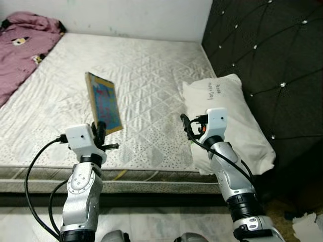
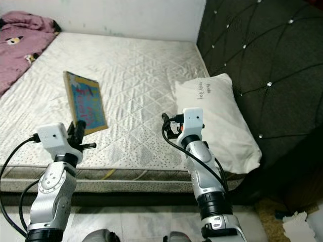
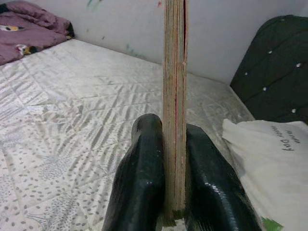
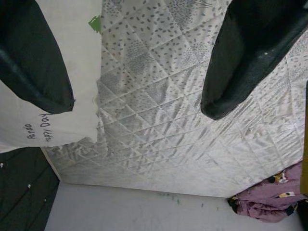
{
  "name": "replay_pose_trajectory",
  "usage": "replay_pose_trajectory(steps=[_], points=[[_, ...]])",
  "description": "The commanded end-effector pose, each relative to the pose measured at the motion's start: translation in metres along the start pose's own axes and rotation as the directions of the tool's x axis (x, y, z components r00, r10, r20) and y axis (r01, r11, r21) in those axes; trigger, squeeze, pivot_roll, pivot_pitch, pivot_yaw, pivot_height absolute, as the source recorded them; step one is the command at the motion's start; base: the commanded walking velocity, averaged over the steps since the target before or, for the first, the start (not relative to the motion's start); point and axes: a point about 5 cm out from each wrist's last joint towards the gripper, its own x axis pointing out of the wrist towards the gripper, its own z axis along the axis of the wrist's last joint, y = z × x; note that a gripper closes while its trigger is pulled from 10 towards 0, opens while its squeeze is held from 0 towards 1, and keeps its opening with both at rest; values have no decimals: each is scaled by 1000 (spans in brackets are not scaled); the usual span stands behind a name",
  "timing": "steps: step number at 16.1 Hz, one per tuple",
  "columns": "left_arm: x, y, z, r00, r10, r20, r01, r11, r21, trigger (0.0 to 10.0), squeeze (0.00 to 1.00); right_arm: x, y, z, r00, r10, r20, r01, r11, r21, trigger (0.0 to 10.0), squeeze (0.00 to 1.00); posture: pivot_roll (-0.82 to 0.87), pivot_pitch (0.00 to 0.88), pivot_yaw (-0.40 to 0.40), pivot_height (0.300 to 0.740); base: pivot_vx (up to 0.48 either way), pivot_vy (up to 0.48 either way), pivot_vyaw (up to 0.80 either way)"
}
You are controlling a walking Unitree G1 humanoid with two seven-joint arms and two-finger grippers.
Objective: Clean up the room
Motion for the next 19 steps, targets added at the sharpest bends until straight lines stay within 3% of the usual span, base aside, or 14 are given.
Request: replay_pose_trajectory(steps=[1,4,14,19], points=[[3,-7,13,997,-39,68,39,999,-1,10000,0,1,-6,3,1000,-14,10,14,1000,-7,10000,0,-85,0,-51,740,240,0,0],[3,-8,13,997,-45,70,46,999,-9,10000,0,2,-5,4,1000,-11,8,11,1000,-3,10000,0,-85,0,-52,740,316,0,-556],[2,-10,13,996,-54,66,55,998,-11,10000,0,1,-7,4,1000,-16,13,16,1000,-20,10000,0,-91,0,-52,740,349,0,0],[5,-5,11,998,7,57,-8,1000,12,10000,0,3,-9,6,1000,-23,15,23,999,-26,10000,0,-89,0,-52,740,0,0,0]])
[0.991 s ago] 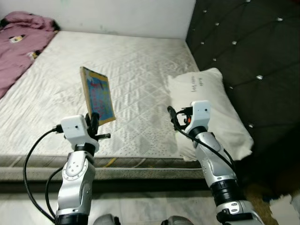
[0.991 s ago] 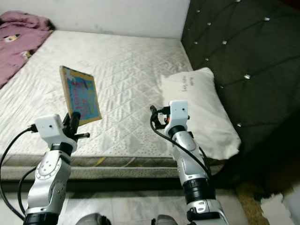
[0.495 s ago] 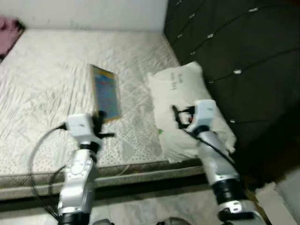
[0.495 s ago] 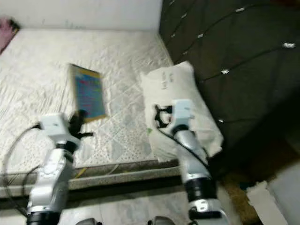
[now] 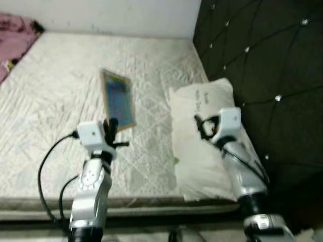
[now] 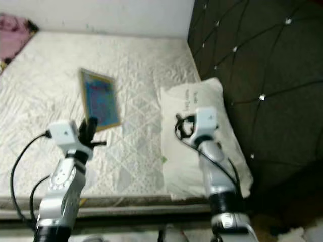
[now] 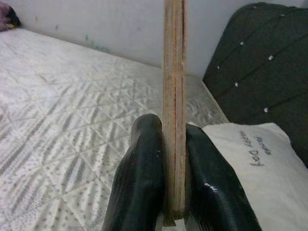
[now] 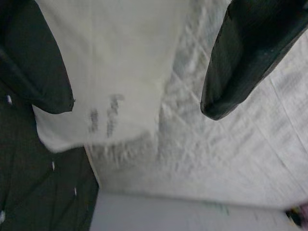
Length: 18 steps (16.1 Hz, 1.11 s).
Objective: Clean up the room
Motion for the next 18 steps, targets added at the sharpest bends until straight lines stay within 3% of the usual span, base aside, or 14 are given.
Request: replay_pose_trajectory(steps=[1,5,7,10,14,18], points=[[-1,11,7,998,58,37,-59,998,29,10000,0,2,12,1,999,32,4,-32,999,4,10000,0,-89,0,-52,740,0,0,0],[-1,8,2,995,96,-12,-96,994,44,10000,0,0,10,-1,1000,28,-10,-28,1000,9,10000,0,-89,0,-56,740,0,0,0],[-3,8,-1,998,57,-2,-57,998,29,10000,0,-1,9,-2,1000,27,-9,-27,1000,7,10000,0,-90,0,-57,740,0,0,-800],[-9,14,-10,991,117,-65,-118,993,-7,10000,0,-4,8,-2,1000,28,-10,-28,1000,4,10000,0,-95,0,-65,740,0,0,0],[-11,15,-14,983,144,-111,-156,981,-112,10000,0,-7,7,-1,999,48,-18,-48,999,3,10000,0,-106,0,-70,740,0,0,0],[-11,16,-13,984,144,-109,-155,983,-100,10000,0,-9,5,0,998,54,-13,-54,999,6,10000,0,-109,0,-73,740,0,0,0]])
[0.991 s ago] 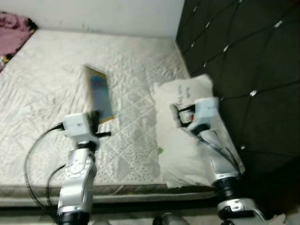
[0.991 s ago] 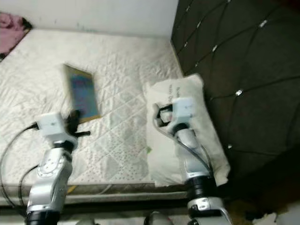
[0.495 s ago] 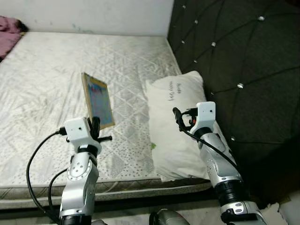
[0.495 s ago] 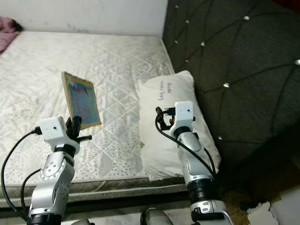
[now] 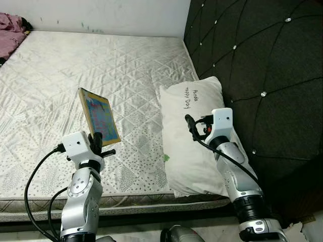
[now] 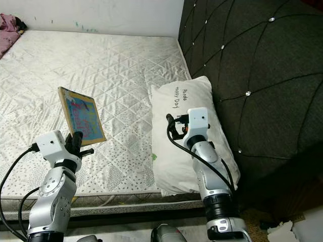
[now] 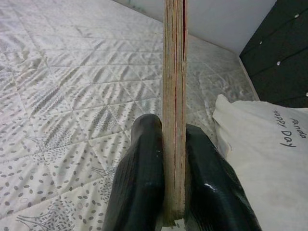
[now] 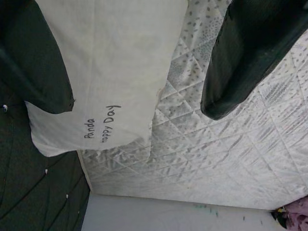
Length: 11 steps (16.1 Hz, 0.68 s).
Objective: Clean up the room
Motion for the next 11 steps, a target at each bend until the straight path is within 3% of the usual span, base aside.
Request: replay_pose_trajectory(steps=[1,9,11], points=[[0,-10,8,999,-22,35,23,1000,-20,10000,0,-2,-3,5,1000,2,15,-2,1000,-2,10000,0,-109,0,-75,735,0,0,0],[4,-10,11,999,-15,39,15,1000,-13,10000,0,1,0,9,1000,17,26,-18,1000,8,10000,0,-108,0,-77,626,0,0,0],[5,-11,11,999,-14,41,14,1000,-14,10000,0,1,0,9,1000,18,26,-19,1000,18,10000,0,-109,0,-78,626,0,0,0]])
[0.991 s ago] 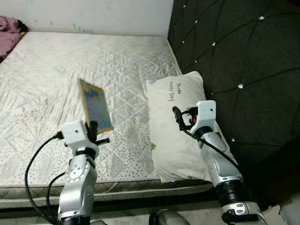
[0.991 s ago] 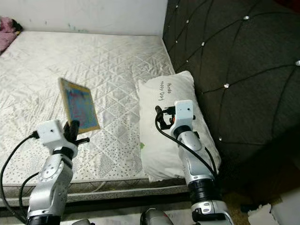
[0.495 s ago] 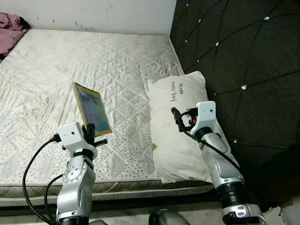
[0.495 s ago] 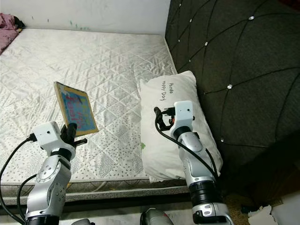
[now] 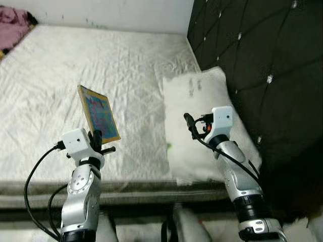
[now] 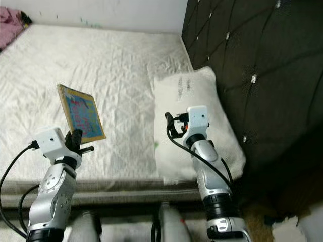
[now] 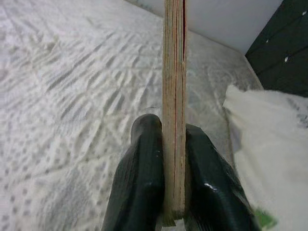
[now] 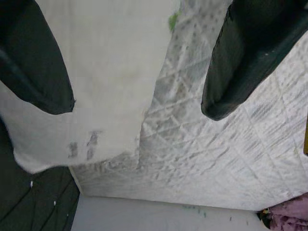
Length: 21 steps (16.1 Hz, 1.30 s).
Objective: Clean up the room
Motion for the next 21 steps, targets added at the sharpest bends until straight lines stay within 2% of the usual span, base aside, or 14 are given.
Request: replay_pose_trajectory(steps=[1,6,12,21], points=[[2,-9,7,999,-22,32,23,1000,-16,10000,0,0,-4,3,1000,-5,3,5,1000,-4,10000,0,-110,0,-79,626,0,0,0],[1,-11,6,999,-23,35,25,999,-34,10000,0,1,-3,3,1000,2,0,-2,1000,-7,10000,0,-107,0,-85,626,0,0,0],[0,-15,9,996,-81,50,83,996,-41,10000,0,2,-2,4,1000,14,-1,-14,1000,-13,10000,0,-106,0,-92,626,0,0,0],[2,-17,11,993,-107,52,110,993,-44,10000,0,3,-1,5,1000,18,3,-18,1000,-14,10000,0,-109,0,-90,626,337,0,0]])
